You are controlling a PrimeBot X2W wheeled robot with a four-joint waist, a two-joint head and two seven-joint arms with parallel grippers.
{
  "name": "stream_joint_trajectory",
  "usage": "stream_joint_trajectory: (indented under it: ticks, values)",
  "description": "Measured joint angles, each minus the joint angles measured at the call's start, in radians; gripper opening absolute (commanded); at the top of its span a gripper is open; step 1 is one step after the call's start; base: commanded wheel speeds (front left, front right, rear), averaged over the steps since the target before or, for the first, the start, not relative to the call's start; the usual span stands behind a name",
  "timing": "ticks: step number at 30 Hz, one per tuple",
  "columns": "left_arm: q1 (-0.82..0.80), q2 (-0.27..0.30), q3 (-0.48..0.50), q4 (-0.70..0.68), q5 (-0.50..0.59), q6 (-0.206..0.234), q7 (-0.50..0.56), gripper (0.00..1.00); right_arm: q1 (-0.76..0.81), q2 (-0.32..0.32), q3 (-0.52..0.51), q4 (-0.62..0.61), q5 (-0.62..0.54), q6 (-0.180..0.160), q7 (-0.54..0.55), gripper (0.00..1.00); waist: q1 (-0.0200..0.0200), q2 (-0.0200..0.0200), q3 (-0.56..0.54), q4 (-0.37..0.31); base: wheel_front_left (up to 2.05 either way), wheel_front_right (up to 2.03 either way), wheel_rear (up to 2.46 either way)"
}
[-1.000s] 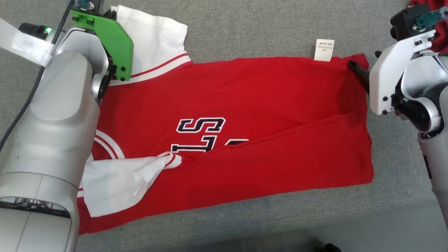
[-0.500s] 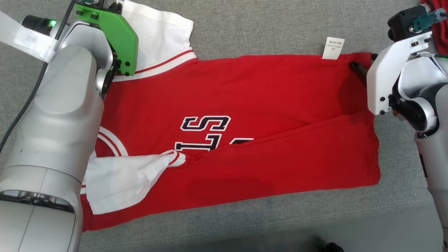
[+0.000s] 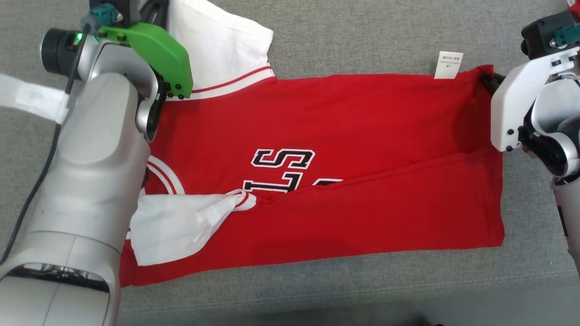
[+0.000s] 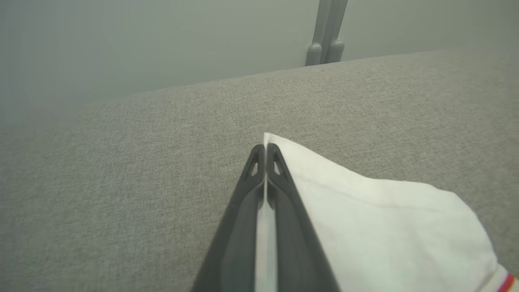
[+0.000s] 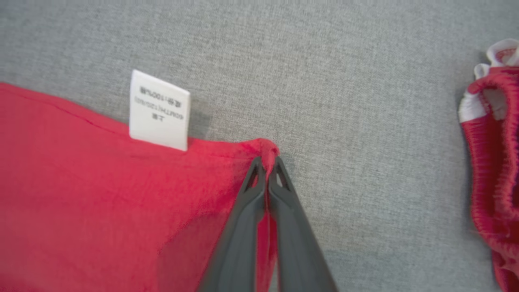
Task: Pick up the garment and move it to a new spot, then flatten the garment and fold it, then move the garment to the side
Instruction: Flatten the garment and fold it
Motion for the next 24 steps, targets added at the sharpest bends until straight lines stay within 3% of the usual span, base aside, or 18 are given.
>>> stream_joint_trajectory:
  ticks: [7, 10, 24]
  values:
    - [0.172, 0.022, 0.020, -0.163, -0.027, 0.028, -0.064, 0.00, 0.055, -0.037, 0.003, -0.005, 0.035, 0.000, -0.033, 0.00, 0.0000, 0.0000, -0.036, 0.039, 0.00, 0.00, 0.00]
    - [0.264, 0.051, 0.008, -0.272, -0.018, 0.059, -0.059, 0.00, 0.082, -0.059, 0.012, -0.009, 0.050, 0.000, -0.042, 0.00, 0.0000, 0.0000, -0.060, 0.053, 0.00, 0.00, 0.00]
    - [0.724, 0.123, 0.007, -0.879, -0.055, 0.223, 0.100, 0.00, 0.169, -0.153, 0.089, -0.016, 0.090, 0.000, -0.104, 0.00, 0.0000, 0.0000, -0.176, 0.105, 0.00, 0.00, 0.00]
